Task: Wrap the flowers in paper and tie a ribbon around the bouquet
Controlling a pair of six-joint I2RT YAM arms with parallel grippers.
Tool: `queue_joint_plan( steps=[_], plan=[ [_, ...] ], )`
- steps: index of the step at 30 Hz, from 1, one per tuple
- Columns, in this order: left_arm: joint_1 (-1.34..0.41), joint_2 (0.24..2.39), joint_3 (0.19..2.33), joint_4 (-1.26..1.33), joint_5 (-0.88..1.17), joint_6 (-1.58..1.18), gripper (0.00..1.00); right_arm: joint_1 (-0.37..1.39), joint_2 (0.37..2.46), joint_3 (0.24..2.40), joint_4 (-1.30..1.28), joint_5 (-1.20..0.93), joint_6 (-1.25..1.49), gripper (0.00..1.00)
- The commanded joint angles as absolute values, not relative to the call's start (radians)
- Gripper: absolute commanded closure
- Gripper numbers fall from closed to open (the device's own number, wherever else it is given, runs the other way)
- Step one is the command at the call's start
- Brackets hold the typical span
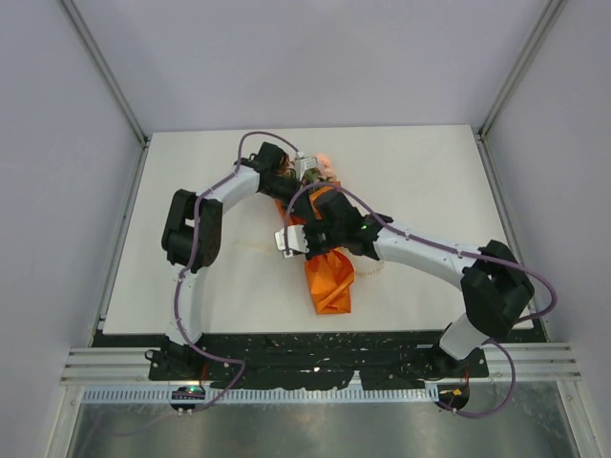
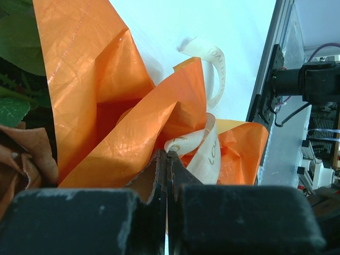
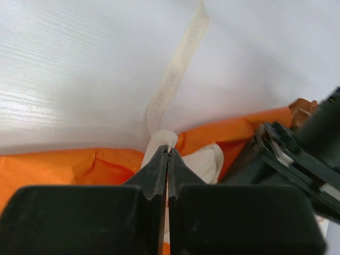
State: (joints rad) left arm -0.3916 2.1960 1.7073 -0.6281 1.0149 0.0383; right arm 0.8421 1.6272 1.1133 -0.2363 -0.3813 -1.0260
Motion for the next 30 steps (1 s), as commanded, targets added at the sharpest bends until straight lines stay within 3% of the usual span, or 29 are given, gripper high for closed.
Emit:
queue_joint_plan(
  steps=[1,12,17,19,20,23,30],
  plan=[
    [-0.379,2.125,1.730,-0.672,1.003,0.098,1.00,0.770,1.537,1.111,-0.325,-0.497,-0.959,0.95],
    [-0.362,2.117,1.710,-0.693,0.986,0.127,1.00,0.560,1.502,1.117,-0.639,-0.676,-1.058,0.95],
    [-0.367,2.135,1.717,-0.680,0.996,0.107,1.00,0.563,1.506,1.133,-0.672,-0.696,-1.060,0.95],
    [-0.368,2.135,1.715,-0.670,0.991,0.101,1.00,0.598,1.540,1.170,-0.617,-0.670,-0.948,0.82],
    [-0.370,2.132,1.712,-0.667,0.991,0.100,1.00,0.606,1.555,1.181,-0.600,-0.670,-0.875,0.65],
    [-0.371,2.132,1.706,-0.663,0.991,0.094,1.00,0.635,1.569,1.181,-0.468,-0.626,-0.737,0.42],
    [-0.373,2.135,1.703,-0.658,0.992,0.095,1.00,0.664,1.621,1.175,-0.388,-0.617,-0.761,0.46]
  ],
)
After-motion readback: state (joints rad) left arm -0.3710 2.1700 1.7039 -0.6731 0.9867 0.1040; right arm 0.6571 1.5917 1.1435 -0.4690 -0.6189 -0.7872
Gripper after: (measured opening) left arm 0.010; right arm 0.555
